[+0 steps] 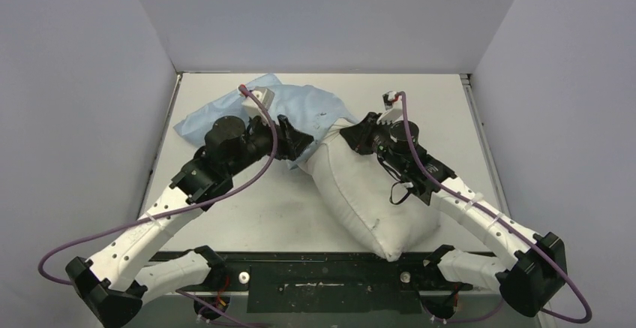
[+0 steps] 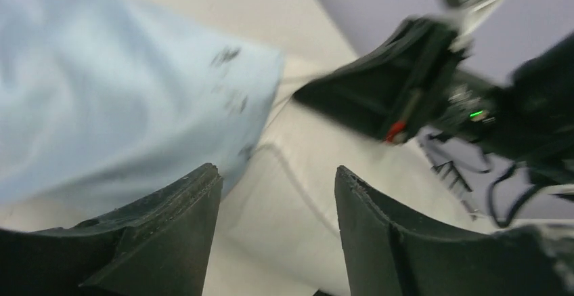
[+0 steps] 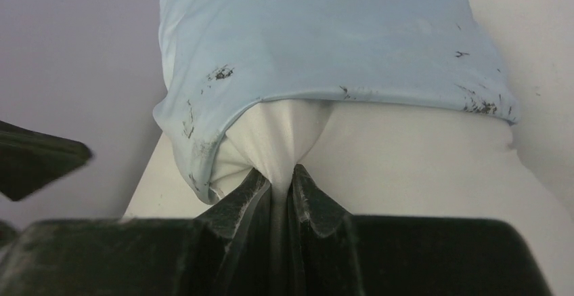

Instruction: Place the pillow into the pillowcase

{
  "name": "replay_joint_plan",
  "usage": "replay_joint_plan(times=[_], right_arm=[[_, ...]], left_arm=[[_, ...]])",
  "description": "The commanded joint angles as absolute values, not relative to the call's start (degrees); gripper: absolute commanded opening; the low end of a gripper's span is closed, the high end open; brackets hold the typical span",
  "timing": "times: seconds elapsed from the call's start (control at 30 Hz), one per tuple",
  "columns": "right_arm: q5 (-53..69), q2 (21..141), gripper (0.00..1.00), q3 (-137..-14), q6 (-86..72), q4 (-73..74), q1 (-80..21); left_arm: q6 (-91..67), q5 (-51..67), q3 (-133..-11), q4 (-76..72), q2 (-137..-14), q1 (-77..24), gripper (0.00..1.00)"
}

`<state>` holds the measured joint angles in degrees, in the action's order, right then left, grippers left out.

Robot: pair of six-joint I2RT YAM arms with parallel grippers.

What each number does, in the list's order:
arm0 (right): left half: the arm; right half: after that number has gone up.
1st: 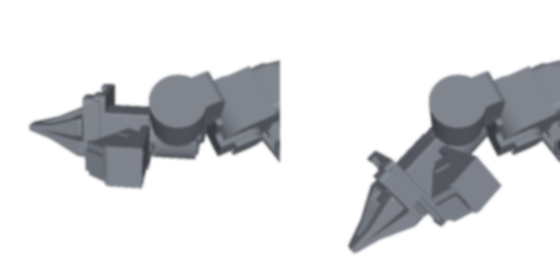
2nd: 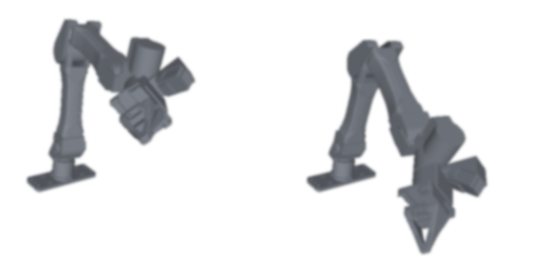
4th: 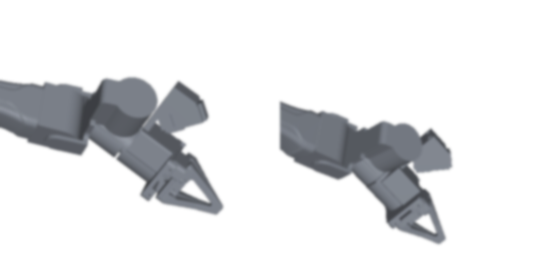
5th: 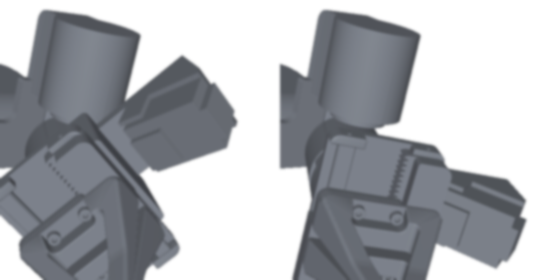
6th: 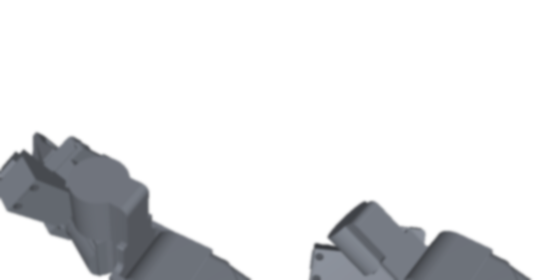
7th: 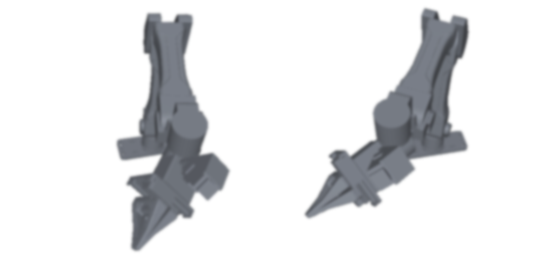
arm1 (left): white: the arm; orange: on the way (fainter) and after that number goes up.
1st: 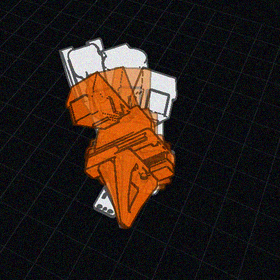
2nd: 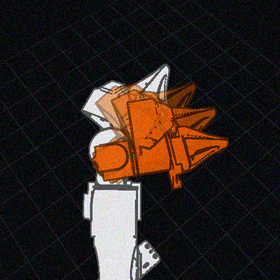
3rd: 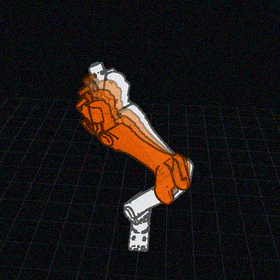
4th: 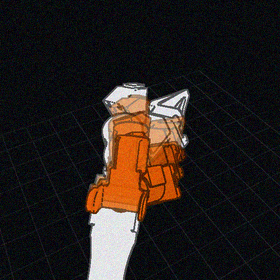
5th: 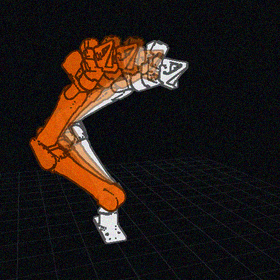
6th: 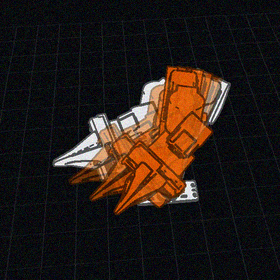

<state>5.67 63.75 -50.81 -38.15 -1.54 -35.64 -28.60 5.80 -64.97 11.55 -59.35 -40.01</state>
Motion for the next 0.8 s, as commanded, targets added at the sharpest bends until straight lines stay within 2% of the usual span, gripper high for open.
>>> replay_joint_plan(times=[0.0,0.1,0.27,0.3,0.37,0.5,0.63,0.77], right_arm=[[4.67,62.51,0.0,-52.29,-42.5,-14.35,-35.33],[6.52,63.81,0.0,-52.52,-43.16,-15.28,-35.33],[6.47,63.5,0.0,-51.11,-44.73,-17.96,-35.4],[6.14,63.58,0.0,-50.95,-44.99,-18.31,-35.42],[5.52,64.07,0.0,-50.64,-45.33,-18.85,-35.42],[3.51,65.57,0.0,-48.36,-46.82,-23.52,-35.49],[0.25,67.58,0.0,-47.36,-47.73,-28.55,-35.58],[-4.37,70.18,0.0,-47.86,-49.75,-32.79,-35.51]], left_arm=[[-28.16,-3.88,-56.17,18.27,-56.77,-39.74,0.65],[-27.57,-5.09,-53.11,13.98,-57.8,-39.21,0.71],[-27.77,-3.91,-53.85,6.41,-64.72,-36.64,0.7],[-28.22,-3.4,-54.43,5.72,-66.02,-36.46,0.66],[-28.6,-1.43,-56.19,5.25,-68.01,-36.13,0.48],[-28.73,2.04,-61.53,7.91,-67.4,-36.11,0.02],[-28.68,8.76,-69.24,13.47,-67.8,-36.23,0.0],[-31.43,16.13,-71.41,10.82,-68.13,-37.91,0.0]])
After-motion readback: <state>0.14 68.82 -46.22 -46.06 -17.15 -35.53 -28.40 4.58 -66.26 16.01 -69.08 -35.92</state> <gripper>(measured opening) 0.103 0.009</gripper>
